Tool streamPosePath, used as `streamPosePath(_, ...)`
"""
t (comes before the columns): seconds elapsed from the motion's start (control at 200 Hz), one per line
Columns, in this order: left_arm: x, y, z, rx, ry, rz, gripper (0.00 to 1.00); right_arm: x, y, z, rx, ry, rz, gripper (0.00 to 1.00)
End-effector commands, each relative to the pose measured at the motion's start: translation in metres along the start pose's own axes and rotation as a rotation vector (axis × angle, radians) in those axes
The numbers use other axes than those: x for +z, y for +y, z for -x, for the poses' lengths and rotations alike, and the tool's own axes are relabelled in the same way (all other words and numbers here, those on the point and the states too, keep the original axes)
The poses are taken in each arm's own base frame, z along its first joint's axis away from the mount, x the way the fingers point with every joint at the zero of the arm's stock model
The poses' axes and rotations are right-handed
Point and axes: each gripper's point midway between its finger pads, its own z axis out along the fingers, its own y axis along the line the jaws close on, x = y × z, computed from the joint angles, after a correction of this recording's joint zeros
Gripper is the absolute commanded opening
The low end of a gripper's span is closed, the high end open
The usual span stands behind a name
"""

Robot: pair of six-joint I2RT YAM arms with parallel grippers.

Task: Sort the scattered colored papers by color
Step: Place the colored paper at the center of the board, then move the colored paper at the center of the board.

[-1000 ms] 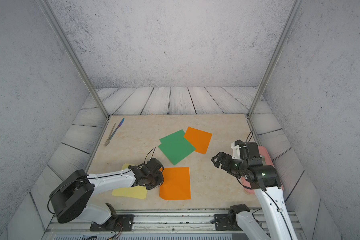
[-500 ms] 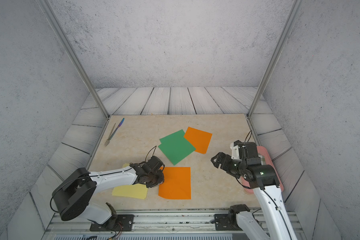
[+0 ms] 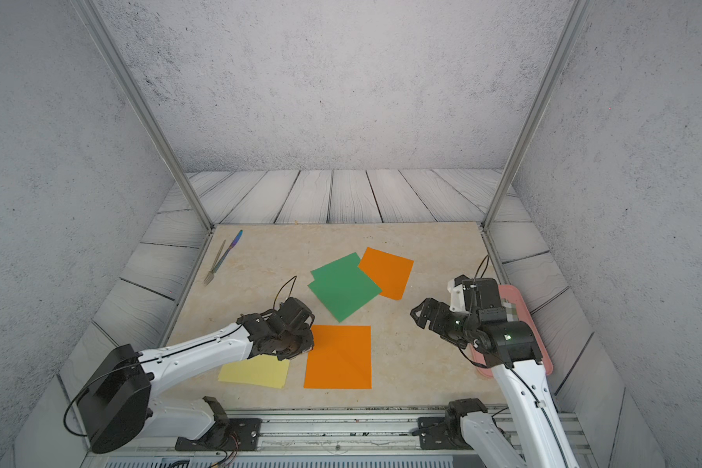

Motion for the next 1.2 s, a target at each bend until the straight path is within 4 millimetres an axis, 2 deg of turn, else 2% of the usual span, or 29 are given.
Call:
streamPosePath(0.0,-0.026,-0.002,0.014,0.035,-0.059,0.02,0.32,0.004,0.004,0.004,0.002,0.004,0.02,0.93)
streamPosePath(0.07,-0.04,-0.016,0.027,0.058,-0.116,-0.023,0.34,0.007,0.005,0.01,0.005,-0.003,0.013,0.93)
streamPosePath(0.155,-0.054,-0.04,0.045,0.104,-0.148,-0.08,0.43,0.013,0.006,0.021,0.012,-0.009,-0.004,0.93)
streamPosePath(0.24,-0.056,-0.064,0.063,0.152,-0.13,-0.102,0.49,0.026,0.009,0.033,0.016,0.006,-0.009,0.92)
streamPosePath(0.405,-0.043,-0.119,0.085,0.247,-0.046,-0.176,0.5,0.078,0.01,0.059,0.019,0.114,-0.018,0.88)
streamPosePath(0.47,-0.033,-0.132,0.091,0.254,-0.014,-0.195,0.52,0.098,0.009,0.068,0.024,0.154,-0.033,0.8)
streamPosePath(0.61,-0.015,-0.157,0.099,0.274,0.063,-0.249,0.52,0.136,0.009,0.089,0.0,0.205,-0.031,0.8)
streamPosePath(0.731,-0.008,-0.166,0.102,0.297,0.091,-0.261,0.52,0.172,0.006,0.101,-0.006,0.26,-0.026,0.79)
streamPosePath(0.936,-0.002,-0.157,0.106,0.282,0.12,-0.268,0.52,0.231,-0.005,0.114,0.0,0.308,-0.006,0.79)
streamPosePath(1.056,0.0,-0.149,0.105,0.286,0.133,-0.254,0.52,0.254,-0.01,0.119,-0.015,0.322,-0.001,0.79)
streamPosePath(1.196,0.002,-0.139,0.102,0.282,0.145,-0.236,0.52,0.271,-0.011,0.123,-0.031,0.339,0.006,0.8)
